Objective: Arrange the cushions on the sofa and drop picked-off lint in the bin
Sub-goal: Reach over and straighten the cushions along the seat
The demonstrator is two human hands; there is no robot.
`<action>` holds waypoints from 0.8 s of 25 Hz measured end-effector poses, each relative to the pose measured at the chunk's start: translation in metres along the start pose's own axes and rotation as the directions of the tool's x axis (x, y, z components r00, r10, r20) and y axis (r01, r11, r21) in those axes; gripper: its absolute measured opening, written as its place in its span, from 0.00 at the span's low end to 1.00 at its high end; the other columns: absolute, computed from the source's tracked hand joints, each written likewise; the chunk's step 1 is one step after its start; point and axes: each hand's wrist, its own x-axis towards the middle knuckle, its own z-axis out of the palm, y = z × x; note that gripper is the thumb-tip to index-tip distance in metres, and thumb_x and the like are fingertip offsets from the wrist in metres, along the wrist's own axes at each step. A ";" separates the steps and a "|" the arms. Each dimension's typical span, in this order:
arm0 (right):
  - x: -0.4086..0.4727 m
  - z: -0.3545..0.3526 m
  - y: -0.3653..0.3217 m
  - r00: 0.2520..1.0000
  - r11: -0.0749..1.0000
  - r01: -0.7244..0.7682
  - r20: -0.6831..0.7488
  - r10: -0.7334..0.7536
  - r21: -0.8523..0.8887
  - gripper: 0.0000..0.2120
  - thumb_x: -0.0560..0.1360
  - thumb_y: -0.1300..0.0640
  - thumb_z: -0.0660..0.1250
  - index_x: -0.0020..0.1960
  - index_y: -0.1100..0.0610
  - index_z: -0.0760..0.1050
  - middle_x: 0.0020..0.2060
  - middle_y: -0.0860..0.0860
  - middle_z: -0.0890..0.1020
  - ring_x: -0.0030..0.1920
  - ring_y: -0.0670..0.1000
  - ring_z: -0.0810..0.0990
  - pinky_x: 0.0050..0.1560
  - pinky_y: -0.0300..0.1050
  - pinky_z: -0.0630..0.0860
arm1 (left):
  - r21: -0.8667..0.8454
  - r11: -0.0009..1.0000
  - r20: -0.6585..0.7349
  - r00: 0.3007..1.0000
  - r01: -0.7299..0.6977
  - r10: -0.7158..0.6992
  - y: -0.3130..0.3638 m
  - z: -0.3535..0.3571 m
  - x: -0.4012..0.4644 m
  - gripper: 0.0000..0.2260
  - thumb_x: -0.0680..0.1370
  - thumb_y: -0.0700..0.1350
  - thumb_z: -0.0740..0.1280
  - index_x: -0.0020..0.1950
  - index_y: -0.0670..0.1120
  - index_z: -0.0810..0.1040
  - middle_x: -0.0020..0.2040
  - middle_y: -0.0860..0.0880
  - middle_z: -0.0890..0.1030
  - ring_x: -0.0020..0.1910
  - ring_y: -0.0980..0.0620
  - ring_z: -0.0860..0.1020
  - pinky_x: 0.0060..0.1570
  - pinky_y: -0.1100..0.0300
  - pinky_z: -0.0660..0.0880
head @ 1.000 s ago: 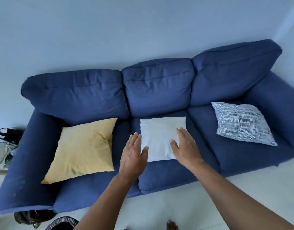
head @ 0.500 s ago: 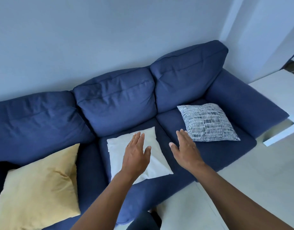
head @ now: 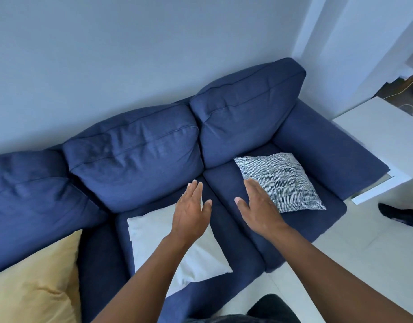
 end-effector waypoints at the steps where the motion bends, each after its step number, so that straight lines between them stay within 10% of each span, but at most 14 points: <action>1: 0.007 -0.001 0.004 1.000 1.000 0.006 0.004 -0.006 -0.002 0.30 0.82 0.49 0.59 0.80 0.59 0.55 0.80 0.55 0.57 0.81 0.53 0.52 0.79 0.47 0.52 | 0.001 1.000 0.010 1.000 0.002 -0.002 0.003 0.003 0.005 0.26 0.84 0.50 0.61 0.81 0.43 0.62 0.82 0.47 0.60 0.82 0.50 0.55 0.78 0.54 0.57; 20: 0.268 -0.061 0.222 0.899 0.962 0.239 0.404 -0.168 -0.132 0.29 0.83 0.50 0.59 0.79 0.60 0.56 0.79 0.57 0.58 0.80 0.57 0.54 0.79 0.52 0.54 | -0.020 0.914 0.048 0.913 0.405 -0.404 0.146 0.191 0.230 0.27 0.83 0.47 0.64 0.79 0.39 0.63 0.80 0.42 0.63 0.81 0.47 0.59 0.76 0.57 0.57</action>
